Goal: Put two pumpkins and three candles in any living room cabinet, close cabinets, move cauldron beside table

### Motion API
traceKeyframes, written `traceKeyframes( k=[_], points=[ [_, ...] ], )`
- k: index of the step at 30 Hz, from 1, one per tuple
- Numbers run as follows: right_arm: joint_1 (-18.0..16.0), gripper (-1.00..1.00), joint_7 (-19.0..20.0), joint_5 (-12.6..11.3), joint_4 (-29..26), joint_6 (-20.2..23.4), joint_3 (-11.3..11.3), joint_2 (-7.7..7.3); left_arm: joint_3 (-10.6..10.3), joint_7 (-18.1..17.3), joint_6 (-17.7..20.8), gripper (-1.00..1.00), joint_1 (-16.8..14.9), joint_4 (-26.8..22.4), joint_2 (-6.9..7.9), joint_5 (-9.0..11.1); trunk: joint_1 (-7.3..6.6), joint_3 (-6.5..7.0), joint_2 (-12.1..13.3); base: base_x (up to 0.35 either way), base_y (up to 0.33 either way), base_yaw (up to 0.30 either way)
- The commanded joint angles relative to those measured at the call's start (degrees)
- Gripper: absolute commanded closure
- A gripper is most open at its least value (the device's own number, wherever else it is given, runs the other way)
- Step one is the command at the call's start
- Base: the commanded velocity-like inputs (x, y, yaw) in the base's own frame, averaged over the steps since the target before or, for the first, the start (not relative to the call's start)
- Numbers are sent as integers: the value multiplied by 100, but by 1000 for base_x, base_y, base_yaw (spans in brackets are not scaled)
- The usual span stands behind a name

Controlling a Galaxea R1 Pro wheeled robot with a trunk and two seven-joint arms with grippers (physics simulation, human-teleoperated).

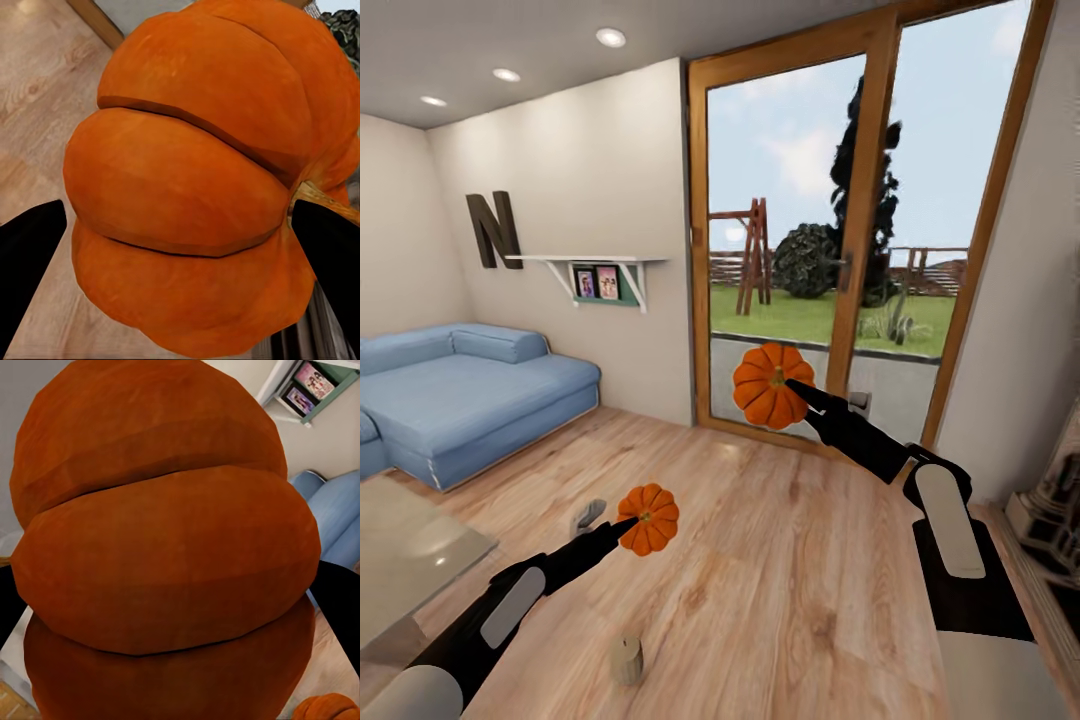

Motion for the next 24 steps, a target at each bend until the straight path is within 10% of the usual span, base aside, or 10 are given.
traceKeyframes(
  k=[1,24],
  points=[
    [-5,100,22,-21,-1,33,-10,1,-13,4,30,100,-5,-5,4,78,-4,-6,-4,-342,-60,0],
    [-5,100,31,-21,-6,33,-10,1,-23,-3,19,100,-5,5,2,61,-4,-6,-4,-150,-77,216]
  ],
)
